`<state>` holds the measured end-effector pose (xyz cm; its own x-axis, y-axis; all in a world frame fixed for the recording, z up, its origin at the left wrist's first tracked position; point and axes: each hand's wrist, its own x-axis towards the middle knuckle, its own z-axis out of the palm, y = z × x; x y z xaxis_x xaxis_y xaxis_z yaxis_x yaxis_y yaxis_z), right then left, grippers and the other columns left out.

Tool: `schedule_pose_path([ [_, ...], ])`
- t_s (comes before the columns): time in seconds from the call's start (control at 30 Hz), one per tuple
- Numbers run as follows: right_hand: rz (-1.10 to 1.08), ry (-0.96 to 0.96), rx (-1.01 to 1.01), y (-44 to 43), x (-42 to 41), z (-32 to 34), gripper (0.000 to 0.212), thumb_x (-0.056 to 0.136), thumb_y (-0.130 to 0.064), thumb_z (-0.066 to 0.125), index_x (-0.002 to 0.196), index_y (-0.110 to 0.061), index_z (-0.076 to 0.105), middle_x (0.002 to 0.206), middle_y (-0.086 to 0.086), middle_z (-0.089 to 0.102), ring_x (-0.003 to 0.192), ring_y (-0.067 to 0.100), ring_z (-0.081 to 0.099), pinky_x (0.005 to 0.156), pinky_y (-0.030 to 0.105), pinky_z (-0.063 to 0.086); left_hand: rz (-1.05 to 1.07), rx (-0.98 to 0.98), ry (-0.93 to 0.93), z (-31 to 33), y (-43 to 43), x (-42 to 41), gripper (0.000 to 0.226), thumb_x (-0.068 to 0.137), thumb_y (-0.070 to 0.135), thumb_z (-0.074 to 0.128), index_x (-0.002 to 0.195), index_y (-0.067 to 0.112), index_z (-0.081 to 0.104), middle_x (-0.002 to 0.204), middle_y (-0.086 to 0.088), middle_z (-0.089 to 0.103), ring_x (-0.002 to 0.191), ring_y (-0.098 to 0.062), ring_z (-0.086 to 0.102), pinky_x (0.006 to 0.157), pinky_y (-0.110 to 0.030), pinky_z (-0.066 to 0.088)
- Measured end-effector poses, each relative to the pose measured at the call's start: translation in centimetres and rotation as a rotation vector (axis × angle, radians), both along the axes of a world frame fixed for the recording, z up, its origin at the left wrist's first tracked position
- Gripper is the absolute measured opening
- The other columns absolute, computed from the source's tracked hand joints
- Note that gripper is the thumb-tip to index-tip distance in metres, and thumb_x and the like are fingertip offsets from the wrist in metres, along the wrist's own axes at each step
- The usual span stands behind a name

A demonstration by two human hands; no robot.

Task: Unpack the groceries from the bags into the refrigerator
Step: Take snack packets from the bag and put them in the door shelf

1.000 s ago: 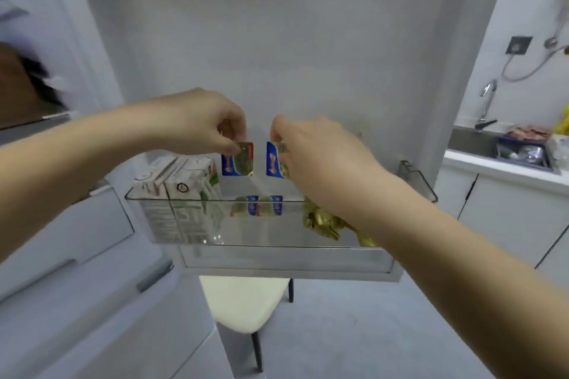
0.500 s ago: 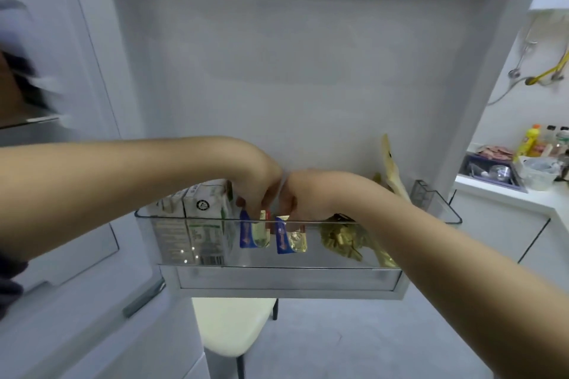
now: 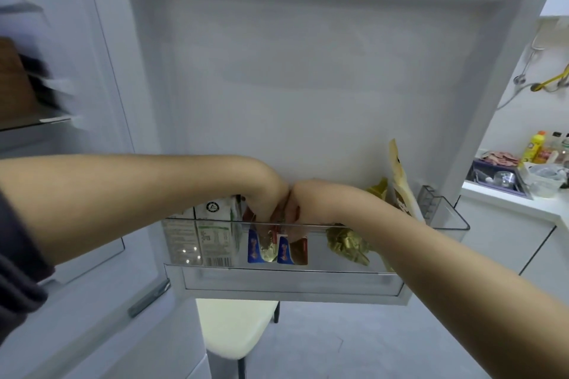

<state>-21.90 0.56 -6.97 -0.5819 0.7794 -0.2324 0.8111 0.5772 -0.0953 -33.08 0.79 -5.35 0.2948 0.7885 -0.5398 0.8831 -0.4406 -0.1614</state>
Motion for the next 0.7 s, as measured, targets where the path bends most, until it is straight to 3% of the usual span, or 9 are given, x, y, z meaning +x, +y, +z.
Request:
schedule_pose_path([
  [0.2, -0.023, 0.028, -0.012, 0.0, 0.1, -0.1, 0.029, 0.081, -0.027, 0.078, 0.106, -0.014, 0.073, 0.1, 0.004, 0.067, 0.088, 0.022, 0.058, 0.084, 0.031, 0.05, 0.045, 0.001, -0.032, -0.3, -0.1, 0.0, 0.032, 0.086, 0.021, 0.072, 0.116, 0.012, 0.066, 0.102, 0.0, 0.063, 0.091, -0.016, 0.056, 0.075, -0.025, 0.042],
  [0.27, -0.036, 0.032, 0.002, 0.0, 0.1, -0.1, 0.029, 0.083, -0.026, 0.076, 0.108, -0.012, 0.071, 0.1, 0.006, 0.067, 0.086, 0.023, 0.057, 0.084, 0.032, 0.05, 0.051, -0.015, -0.039, -0.4, 0.1, -0.1, 0.028, 0.087, 0.02, 0.071, 0.112, 0.01, 0.067, 0.097, 0.002, 0.064, 0.093, -0.017, 0.059, 0.068, -0.021, 0.043],
  [0.33, -0.043, 0.04, 0.026, 0.0, 0.0, -0.2, 0.023, 0.086, -0.024, 0.072, 0.105, -0.012, 0.071, 0.101, 0.007, 0.069, 0.086, 0.025, 0.058, 0.084, 0.033, 0.052, 0.05, 0.0, -0.042, -0.3, 0.4, -0.3, 0.008, 0.089, 0.02, 0.068, 0.093, 0.013, 0.065, 0.082, 0.005, 0.059, 0.087, -0.018, 0.058, 0.058, -0.017, 0.041],
  [0.43, -0.069, 0.066, 0.107, 0.1, 0.1, -0.3, 0.007, 0.09, -0.02, 0.061, 0.09, -0.015, 0.066, 0.091, 0.006, 0.067, 0.086, 0.028, 0.061, 0.078, 0.032, 0.054, 0.049, 0.041, -0.025, 0.2, 0.5, -0.4, 0.023, 0.089, 0.018, 0.066, 0.072, 0.023, 0.051, 0.079, 0.004, 0.059, 0.085, -0.021, 0.06, 0.063, -0.022, 0.045],
  [0.57, -0.117, 0.101, 0.195, -0.4, 0.8, 0.4, 0.021, 0.092, -0.019, 0.059, 0.112, -0.021, 0.066, 0.11, 0.003, 0.065, 0.095, 0.025, 0.061, 0.085, 0.037, 0.055, 0.049, 0.23, -0.016, 1.6, -1.1, -0.6, 0.015, 0.091, 0.032, 0.063, 0.085, 0.022, 0.052, 0.082, 0.007, 0.054, 0.082, -0.016, 0.055, 0.057, -0.021, 0.04],
  [0.7, -0.108, 0.112, 0.357, -1.5, 1.7, 1.2, 0.032, 0.095, -0.025, 0.057, 0.126, -0.021, 0.058, 0.118, 0.004, 0.058, 0.104, 0.025, 0.057, 0.081, 0.034, 0.05, 0.079, 0.488, 0.012, 2.4, -4.5, -1.3, 0.029, 0.092, 0.049, 0.052, 0.106, 0.024, 0.056, 0.098, 0.003, 0.058, 0.091, -0.02, 0.058, 0.071, -0.028, 0.046],
])
